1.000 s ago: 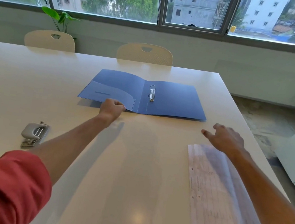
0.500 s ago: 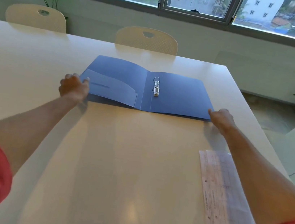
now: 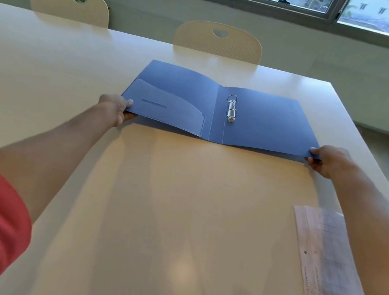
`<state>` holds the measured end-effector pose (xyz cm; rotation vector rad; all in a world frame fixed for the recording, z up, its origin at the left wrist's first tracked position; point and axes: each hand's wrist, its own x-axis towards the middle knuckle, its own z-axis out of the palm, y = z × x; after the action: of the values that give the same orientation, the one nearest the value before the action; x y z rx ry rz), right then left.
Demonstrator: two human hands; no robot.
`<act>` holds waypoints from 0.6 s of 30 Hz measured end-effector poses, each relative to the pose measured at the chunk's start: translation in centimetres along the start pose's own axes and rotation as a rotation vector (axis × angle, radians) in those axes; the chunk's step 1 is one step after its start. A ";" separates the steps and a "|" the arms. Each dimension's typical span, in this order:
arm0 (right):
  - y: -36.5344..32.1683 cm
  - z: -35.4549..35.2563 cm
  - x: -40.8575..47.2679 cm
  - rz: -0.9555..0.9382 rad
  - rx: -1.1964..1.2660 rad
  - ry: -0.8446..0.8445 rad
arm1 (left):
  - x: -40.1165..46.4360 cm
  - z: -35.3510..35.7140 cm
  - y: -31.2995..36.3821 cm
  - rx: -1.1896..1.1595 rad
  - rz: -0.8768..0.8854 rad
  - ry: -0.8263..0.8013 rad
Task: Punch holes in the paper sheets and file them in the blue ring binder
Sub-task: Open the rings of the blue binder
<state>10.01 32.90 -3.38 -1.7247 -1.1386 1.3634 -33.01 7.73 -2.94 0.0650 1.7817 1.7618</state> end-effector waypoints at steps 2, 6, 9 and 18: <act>0.0 -0.1 -0.1 -0.030 0.062 0.006 | 0.0 0.0 0.3 -0.026 0.034 -0.002; -0.9 -0.7 -1.6 -0.120 0.121 0.013 | -1.7 0.2 1.7 -0.021 0.137 0.031; -1.8 -1.8 -3.4 -0.191 0.156 0.007 | -3.9 -0.1 2.7 -0.039 0.194 0.041; 1.1 -7.6 -12.0 -0.243 0.200 -0.095 | -12.0 -7.4 2.0 -0.087 0.238 0.000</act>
<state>16.66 21.63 2.29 -1.3471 -1.1776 1.3678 -27.48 -4.07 2.94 0.2505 1.7539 2.0036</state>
